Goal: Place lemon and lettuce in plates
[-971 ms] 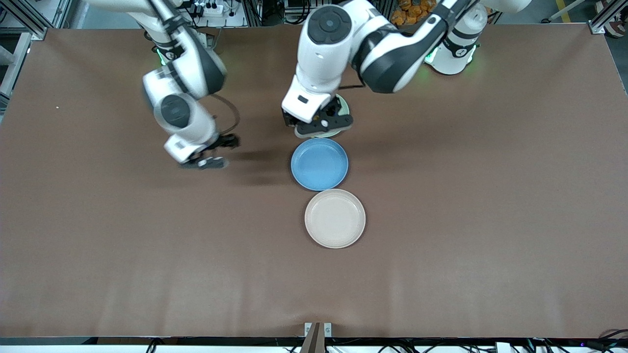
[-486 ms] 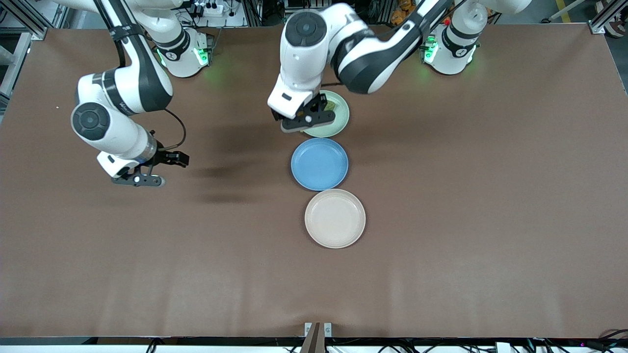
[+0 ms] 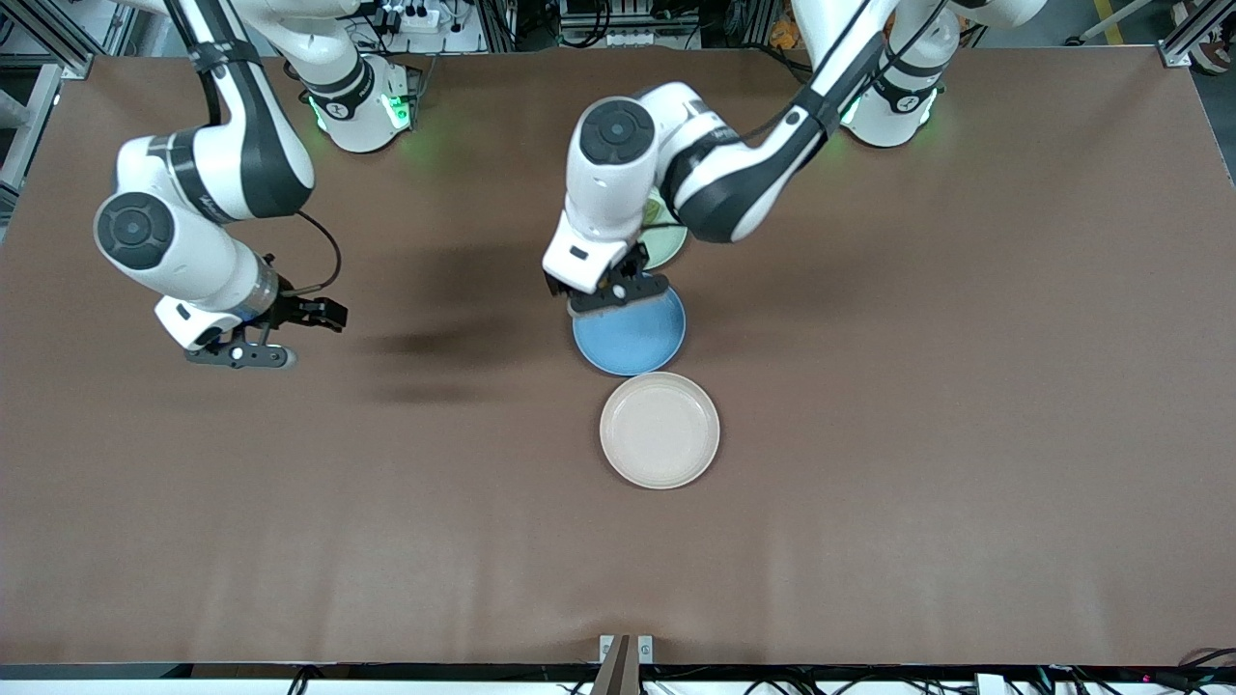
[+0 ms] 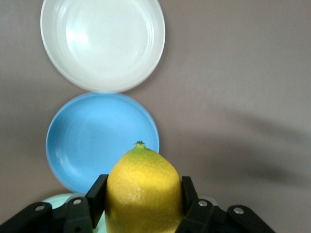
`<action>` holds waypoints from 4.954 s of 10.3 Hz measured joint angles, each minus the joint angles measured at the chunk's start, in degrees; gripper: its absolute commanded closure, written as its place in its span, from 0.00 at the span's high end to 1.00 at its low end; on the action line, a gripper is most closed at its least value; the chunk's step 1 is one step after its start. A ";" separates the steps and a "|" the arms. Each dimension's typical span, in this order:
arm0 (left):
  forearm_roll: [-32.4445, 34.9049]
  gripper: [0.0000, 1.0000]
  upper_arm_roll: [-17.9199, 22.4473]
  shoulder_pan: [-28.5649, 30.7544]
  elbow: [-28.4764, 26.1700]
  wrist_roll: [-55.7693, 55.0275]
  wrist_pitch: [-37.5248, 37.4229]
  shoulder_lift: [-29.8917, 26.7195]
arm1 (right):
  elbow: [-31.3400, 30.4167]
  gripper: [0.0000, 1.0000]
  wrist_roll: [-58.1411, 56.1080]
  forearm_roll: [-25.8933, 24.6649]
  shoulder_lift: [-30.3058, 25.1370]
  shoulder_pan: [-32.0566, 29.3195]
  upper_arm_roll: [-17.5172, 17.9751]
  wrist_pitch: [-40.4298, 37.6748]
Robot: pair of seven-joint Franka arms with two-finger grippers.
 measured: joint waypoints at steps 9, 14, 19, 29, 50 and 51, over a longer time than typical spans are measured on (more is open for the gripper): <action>3.47 0.00 9.85 0.95 -0.14 6.87 20.96 11.71 | 9.52 1.00 -4.56 -0.41 -0.96 0.02 -3.58 -9.21; 3.47 1.00 9.93 1.43 0.09 6.87 26.47 16.70 | 14.54 1.00 -4.59 -0.47 -1.02 0.02 -4.30 -12.67; 3.47 1.00 9.88 2.58 2.77 6.86 15.96 9.44 | 18.80 1.00 -4.60 -0.51 -1.06 0.03 -4.65 -16.47; -6.10 1.00 9.98 23.29 2.53 34.29 -30.83 -24.99 | 31.66 1.00 -4.60 -0.59 -4.12 -0.15 -5.77 -28.16; -4.46 1.00 12.12 34.31 -4.03 58.46 -40.65 -35.27 | 32.97 1.00 -4.60 -0.54 -3.41 -0.60 -7.25 -26.13; -4.46 1.00 12.09 34.40 -4.03 58.46 -40.28 -34.79 | 32.92 1.00 -4.60 -0.54 -3.39 -0.60 -7.25 -26.13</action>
